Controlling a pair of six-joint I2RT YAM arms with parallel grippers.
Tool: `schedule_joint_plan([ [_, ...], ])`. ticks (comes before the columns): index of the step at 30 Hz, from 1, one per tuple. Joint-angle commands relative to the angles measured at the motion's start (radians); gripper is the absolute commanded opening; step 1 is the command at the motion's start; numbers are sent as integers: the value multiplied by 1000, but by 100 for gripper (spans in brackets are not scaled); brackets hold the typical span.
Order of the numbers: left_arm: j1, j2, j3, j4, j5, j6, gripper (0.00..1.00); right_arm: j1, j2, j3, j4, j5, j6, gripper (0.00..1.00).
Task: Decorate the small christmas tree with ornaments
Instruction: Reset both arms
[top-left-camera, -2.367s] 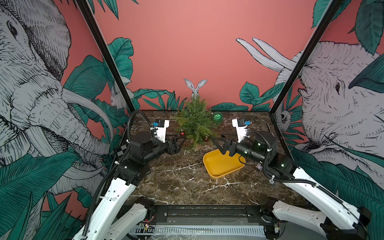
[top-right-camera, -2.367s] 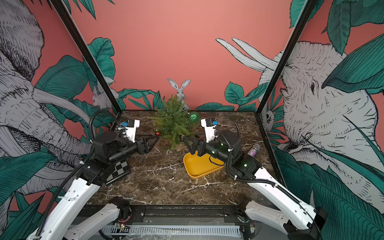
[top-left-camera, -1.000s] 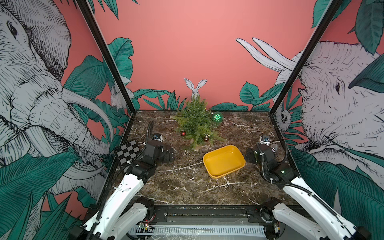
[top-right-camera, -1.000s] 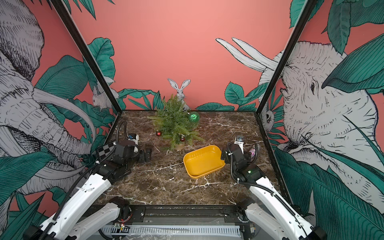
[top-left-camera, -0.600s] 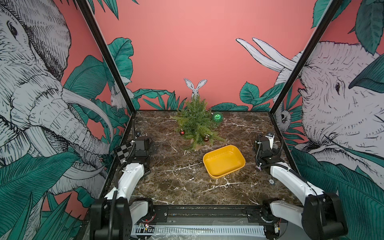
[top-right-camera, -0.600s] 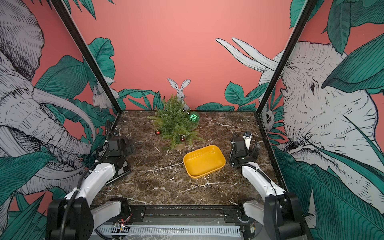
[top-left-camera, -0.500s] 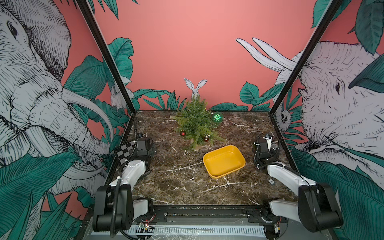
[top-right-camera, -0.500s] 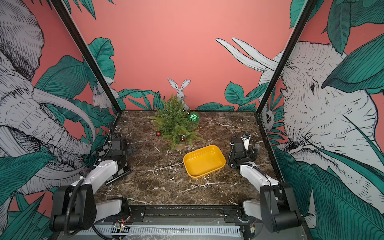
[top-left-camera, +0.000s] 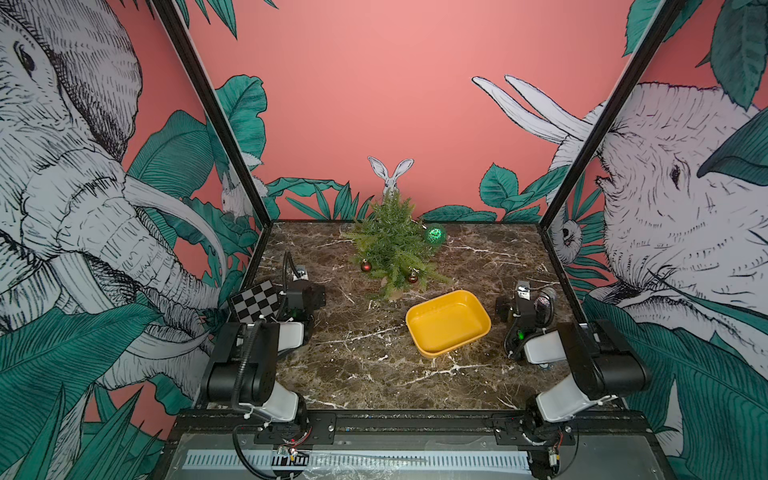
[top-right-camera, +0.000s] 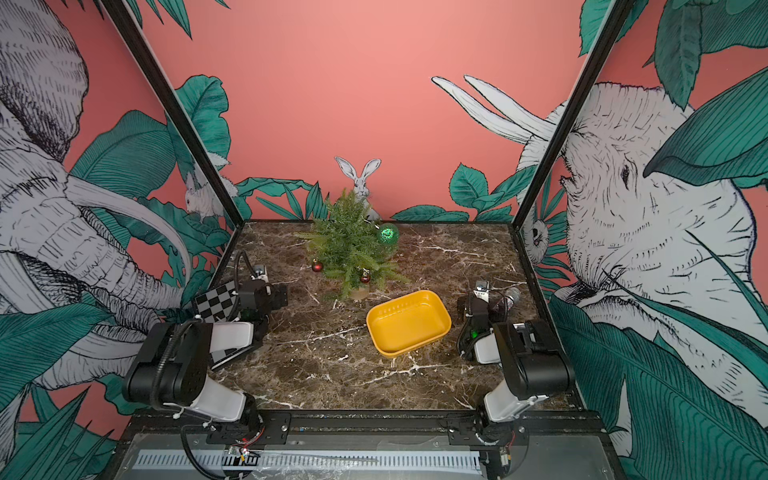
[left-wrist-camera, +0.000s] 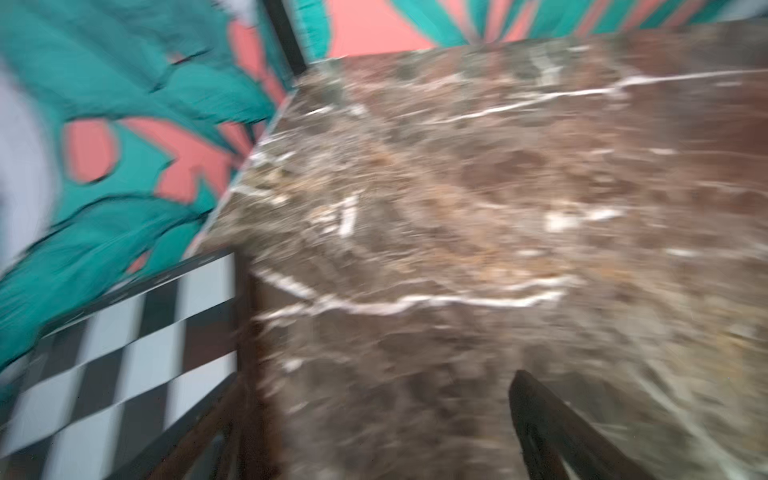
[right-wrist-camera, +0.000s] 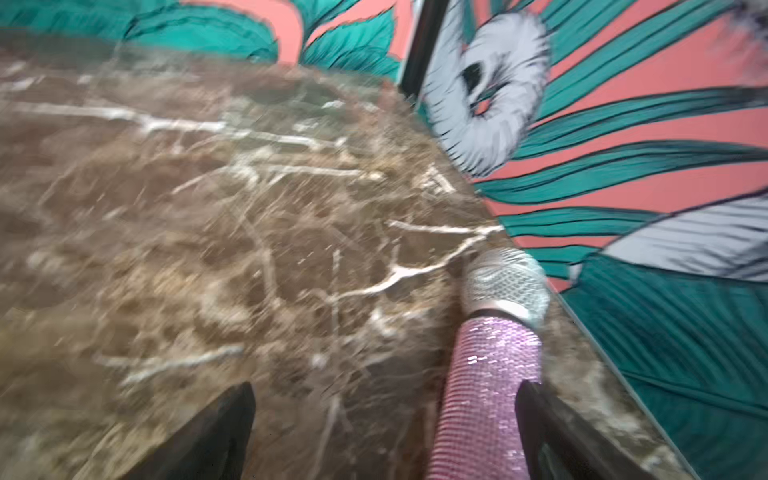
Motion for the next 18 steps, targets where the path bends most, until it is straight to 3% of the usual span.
schedule_joint_plan([
  [1, 7, 59, -68, 322, 35, 66, 99, -62, -26, 63, 35, -117, 38, 99],
  [2, 3, 6, -35, 150, 31, 41, 100, -57, -16, 80, 21, -112, 22, 99],
  [4, -4, 47, -57, 286, 16, 74, 100, -41, -23, 88, -6, -92, 11, 99],
  [6, -11, 1, -39, 151, 7, 49, 100, -23, -16, 85, 17, -70, -6, 99],
  [8, -11, 38, -55, 258, 2, 71, 100, -16, -12, 81, 30, -62, -16, 99],
  [10, -11, 8, -42, 171, 5, 52, 100, -14, -15, 82, 23, -61, -14, 99],
  [18, -11, 18, -52, 213, 2, 58, 100, -43, -18, 90, -1, -121, 3, 99],
])
